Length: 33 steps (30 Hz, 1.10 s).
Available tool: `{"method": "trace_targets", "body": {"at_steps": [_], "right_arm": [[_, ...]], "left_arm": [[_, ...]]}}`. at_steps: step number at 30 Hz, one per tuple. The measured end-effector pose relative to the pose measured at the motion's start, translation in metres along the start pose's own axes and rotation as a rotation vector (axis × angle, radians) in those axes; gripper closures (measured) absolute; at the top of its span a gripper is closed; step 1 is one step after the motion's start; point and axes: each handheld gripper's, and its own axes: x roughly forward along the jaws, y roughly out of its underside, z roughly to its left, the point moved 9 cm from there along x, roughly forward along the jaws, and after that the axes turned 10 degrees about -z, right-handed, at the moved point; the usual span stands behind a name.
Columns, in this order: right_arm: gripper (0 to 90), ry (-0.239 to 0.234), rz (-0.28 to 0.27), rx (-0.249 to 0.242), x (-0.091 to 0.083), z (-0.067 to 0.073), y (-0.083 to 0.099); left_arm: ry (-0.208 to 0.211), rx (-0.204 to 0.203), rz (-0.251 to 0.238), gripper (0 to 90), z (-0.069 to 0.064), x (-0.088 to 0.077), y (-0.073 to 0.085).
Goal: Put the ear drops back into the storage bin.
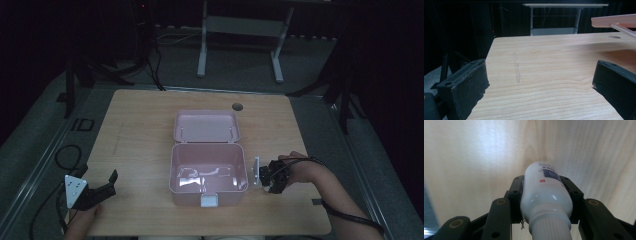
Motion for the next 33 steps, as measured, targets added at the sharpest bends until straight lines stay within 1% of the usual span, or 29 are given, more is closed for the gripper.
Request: {"method": "trace_targets", "body": {"at_steps": [1,2,3,4,6,8,10,11,12,17,18,19,22,25,26,28,30,33], "right_arm": [[59.5,-0.008,0.002,-0.002,-0.001,0.002,-0.001],[59.5,-0.013,0.004,0.007,-0.002,0.003,-0.001],[59.5,-0.028,0.011,0.009,-0.003,0.005,-0.001],[59.6,-0.028,0.016,0.001,-0.004,0.006,-0.002],[59.6,-0.033,0.03,0.001,-0.006,0.007,-0.002],[59.6,-0.027,0.034,-0.005,-0.01,0.007,-0.002],[59.6,-0.011,0.014,-0.013,-0.017,0.006,-0.005],[59.6,-0.011,0.004,-0.007,-0.02,0.007,-0.007],[59.6,-0.009,-0.001,-0.014,-0.023,0.007,-0.008],[59.6,-0.003,0.009,-0.024,-0.032,0.009,-0.011],[59.6,-0.001,0.018,-0.037,-0.037,0.01,-0.012],[59.6,-0.001,0.018,-0.037,-0.037,0.01,-0.012],[59.6,0.011,0.01,-0.051,-0.045,0.011,-0.016],[59.6,0.013,0.009,-0.053,-0.05,0.011,-0.018],[59.5,0.01,0.018,-0.05,-0.054,0.012,-0.02],[59.6,0.013,0.028,-0.048,-0.057,0.012,-0.02],[59.6,0.007,0.029,-0.048,-0.061,0.013,-0.022],[59.6,0.009,0.027,-0.039,-0.065,0.013,-0.024]], "left_arm": [[0.0,0.0,0.0,0.4,0.0,0.0,0.0],[0.0,0.001,0.0,0.4,0.0,0.0,0.0],[0.0,0.001,0.0,0.4,0.0,0.0,0.0],[0.0,0.001,0.0,0.4,0.0,0.0,0.0],[0.001,0.001,0.0,0.4,0.0,0.0,0.0],[0.0,0.001,0.0,0.4,0.0,0.0,0.0],[0.0,0.001,0.0,0.4,0.0,0.0,0.0],[-0.001,0.001,0.0,0.4,0.0,0.0,0.0],[-0.001,0.001,0.0,0.4,0.0,0.0,0.0],[-0.002,0.003,0.0,0.4,0.0,0.0,0.0],[-0.001,0.003,0.0,0.4,0.0,0.0,0.0],[-0.002,0.002,0.0,0.4,0.0,0.0,0.0],[-0.002,0.002,0.001,0.4,0.0,0.0,0.0],[-0.002,0.003,0.001,0.4,0.0,0.0,0.0],[-0.002,0.002,0.001,0.4,0.0,0.0,0.0],[-0.001,0.002,0.0,0.4,0.0,0.0,0.0],[-0.001,0.001,0.0,0.4,0.0,0.0,0.0],[-0.002,0.002,0.001,0.4,0.0,0.0,0.0]]}}
